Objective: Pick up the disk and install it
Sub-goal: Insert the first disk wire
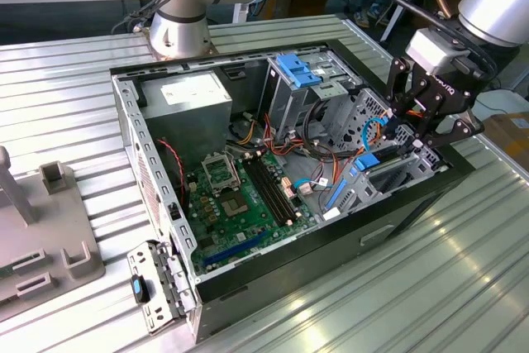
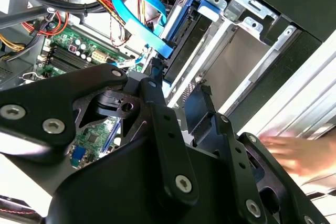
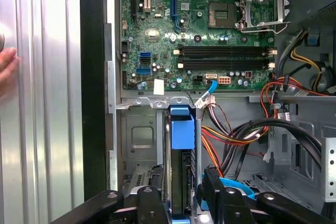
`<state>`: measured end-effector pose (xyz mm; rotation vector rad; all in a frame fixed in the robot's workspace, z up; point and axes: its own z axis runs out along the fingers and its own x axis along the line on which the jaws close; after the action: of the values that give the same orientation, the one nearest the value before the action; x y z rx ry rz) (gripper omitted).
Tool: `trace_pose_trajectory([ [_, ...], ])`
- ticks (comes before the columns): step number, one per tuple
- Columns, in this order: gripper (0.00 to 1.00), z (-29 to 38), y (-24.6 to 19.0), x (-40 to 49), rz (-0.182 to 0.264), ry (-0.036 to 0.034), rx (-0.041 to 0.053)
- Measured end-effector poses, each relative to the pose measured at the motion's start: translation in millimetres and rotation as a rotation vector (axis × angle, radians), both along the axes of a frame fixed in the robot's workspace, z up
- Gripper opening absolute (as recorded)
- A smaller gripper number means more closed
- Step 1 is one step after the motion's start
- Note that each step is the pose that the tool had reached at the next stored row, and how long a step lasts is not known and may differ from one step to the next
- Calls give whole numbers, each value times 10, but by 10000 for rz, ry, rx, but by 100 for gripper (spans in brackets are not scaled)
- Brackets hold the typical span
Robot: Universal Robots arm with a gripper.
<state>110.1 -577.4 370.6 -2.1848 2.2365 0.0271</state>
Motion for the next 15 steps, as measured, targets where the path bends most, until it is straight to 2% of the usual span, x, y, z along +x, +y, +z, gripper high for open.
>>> trace_pose_trajectory([
  [8, 44, 3, -1, 0, 1, -6, 2],
  [10, 44, 48, 0, 0, 2, -6, -1],
  [15, 44, 59, 0, 0, 32, -6, -1],
])
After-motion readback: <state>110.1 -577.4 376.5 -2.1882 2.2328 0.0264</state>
